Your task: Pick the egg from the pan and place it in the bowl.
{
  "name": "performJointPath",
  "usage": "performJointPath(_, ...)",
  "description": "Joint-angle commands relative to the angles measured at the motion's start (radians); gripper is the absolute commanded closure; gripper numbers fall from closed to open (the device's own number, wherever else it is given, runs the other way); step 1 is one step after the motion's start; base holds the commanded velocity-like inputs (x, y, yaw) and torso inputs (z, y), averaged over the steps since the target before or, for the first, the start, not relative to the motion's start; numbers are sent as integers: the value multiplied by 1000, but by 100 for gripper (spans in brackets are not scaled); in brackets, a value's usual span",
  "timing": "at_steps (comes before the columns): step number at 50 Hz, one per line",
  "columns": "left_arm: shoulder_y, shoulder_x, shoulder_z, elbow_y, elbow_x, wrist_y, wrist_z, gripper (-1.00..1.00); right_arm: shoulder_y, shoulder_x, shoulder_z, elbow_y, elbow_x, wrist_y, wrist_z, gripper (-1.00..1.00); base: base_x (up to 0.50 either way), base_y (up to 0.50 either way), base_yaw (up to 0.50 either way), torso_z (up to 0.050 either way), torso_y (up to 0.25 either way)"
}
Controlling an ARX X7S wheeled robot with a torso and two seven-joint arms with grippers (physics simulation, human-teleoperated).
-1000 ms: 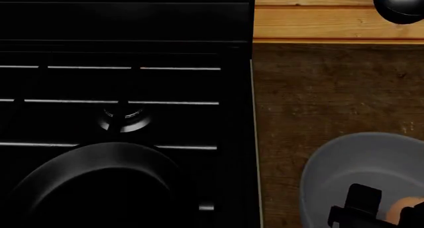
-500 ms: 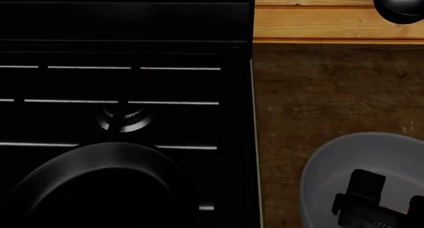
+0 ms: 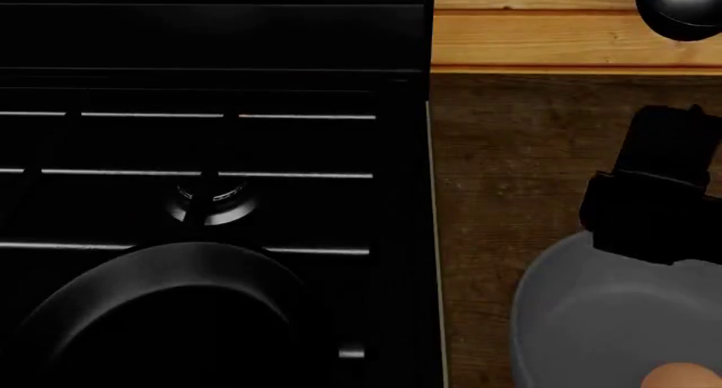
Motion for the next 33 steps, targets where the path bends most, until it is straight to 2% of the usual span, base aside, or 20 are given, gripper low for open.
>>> performJointPath(1, 5, -1, -2, 9, 1, -3, 1, -100, 391, -48, -132, -36, 83, 14, 54, -100, 0, 0, 0, 0, 0)
performJointPath(12, 19, 9, -8, 1, -1, 16, -7, -100, 443, -130, -146, -78, -11, -29, 0, -100, 0, 0, 0, 0, 0)
performJointPath(21, 31, 13, -8, -3, -3, 27, -17, -100, 372, -183, -150, -96, -91, -95, -75, -100, 0, 0, 0, 0, 0)
performJointPath(33, 42, 16, -18, -18, -14, 49, -24, -100, 332, -255, -160, -159, -121, -134, -84, -100, 0, 0, 0, 0, 0)
